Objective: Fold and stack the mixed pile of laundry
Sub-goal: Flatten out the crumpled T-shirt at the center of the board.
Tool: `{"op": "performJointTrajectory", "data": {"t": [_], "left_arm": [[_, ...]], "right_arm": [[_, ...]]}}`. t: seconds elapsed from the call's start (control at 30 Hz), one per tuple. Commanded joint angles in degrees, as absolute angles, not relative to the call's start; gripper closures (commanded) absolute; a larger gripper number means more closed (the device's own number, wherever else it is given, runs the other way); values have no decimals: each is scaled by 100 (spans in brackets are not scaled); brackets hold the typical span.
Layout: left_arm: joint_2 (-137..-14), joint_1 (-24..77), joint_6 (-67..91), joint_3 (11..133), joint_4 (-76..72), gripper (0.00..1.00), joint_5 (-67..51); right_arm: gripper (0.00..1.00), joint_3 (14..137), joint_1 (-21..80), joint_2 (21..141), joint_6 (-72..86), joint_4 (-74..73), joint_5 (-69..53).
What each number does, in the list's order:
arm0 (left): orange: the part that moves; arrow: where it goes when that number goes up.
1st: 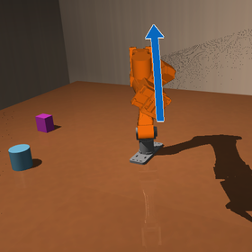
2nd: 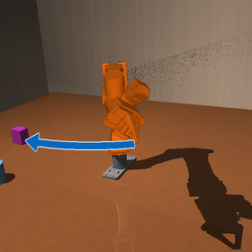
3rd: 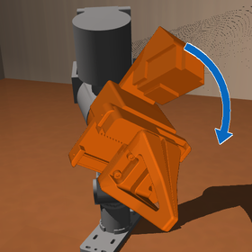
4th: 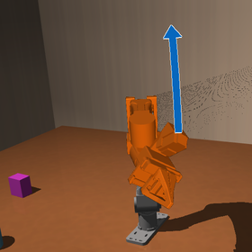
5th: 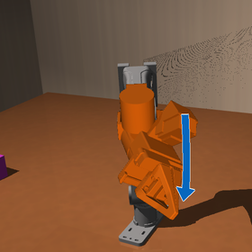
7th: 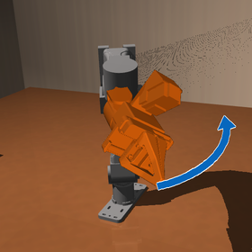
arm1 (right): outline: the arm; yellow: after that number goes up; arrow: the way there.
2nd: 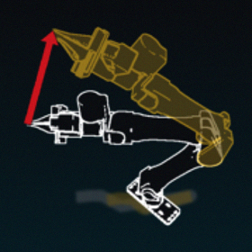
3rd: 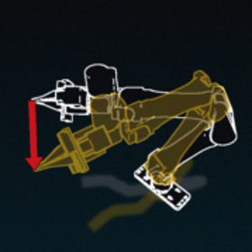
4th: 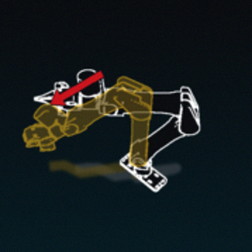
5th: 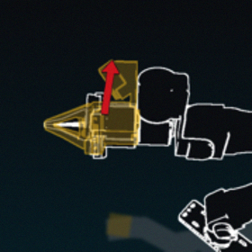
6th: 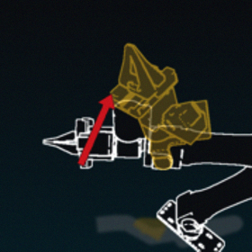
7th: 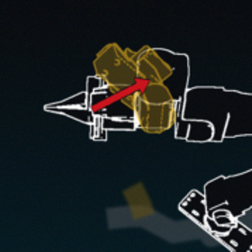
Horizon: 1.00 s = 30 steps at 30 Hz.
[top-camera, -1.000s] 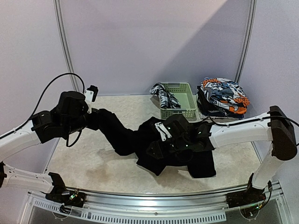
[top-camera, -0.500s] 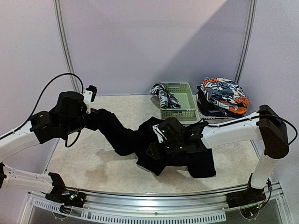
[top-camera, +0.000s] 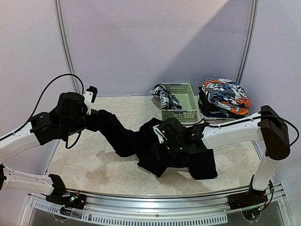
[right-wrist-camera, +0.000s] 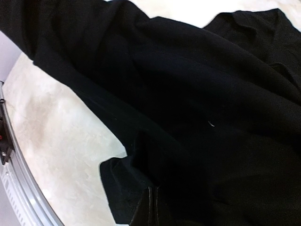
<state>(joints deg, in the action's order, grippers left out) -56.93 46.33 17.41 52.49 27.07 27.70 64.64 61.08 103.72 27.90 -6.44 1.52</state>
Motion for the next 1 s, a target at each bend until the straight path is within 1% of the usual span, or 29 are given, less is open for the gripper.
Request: {"op": "performJointTrajectory", "data": {"t": [0.0,0.23,0.57,0.77,0.9,0.97], "left_arm": [[-5539,4597,1729,5375,2953,100,3081],[-5161,4588,1588,5909,3373,100,3641],[-4729,4588,1362,6681,3751,100,3999],[-4345,4588,1162,7166,3848,100,4122],[-4203,4588,1035,7498,3784,100,4199],[-4205,4588,923,7736,3713,100,4162]], "right_arm": [[100,6874,6133,9902,2469,-1468,665],[100,7517,6133,8749,1679,-3133,2114],[100,7532,6134,6923,1257,-3660,3736],[100,7376,6134,5948,799,-3312,3754],[100,7438,6129,5303,336,-3011,3318],[100,7703,6133,5173,136,-2955,2959]]}}
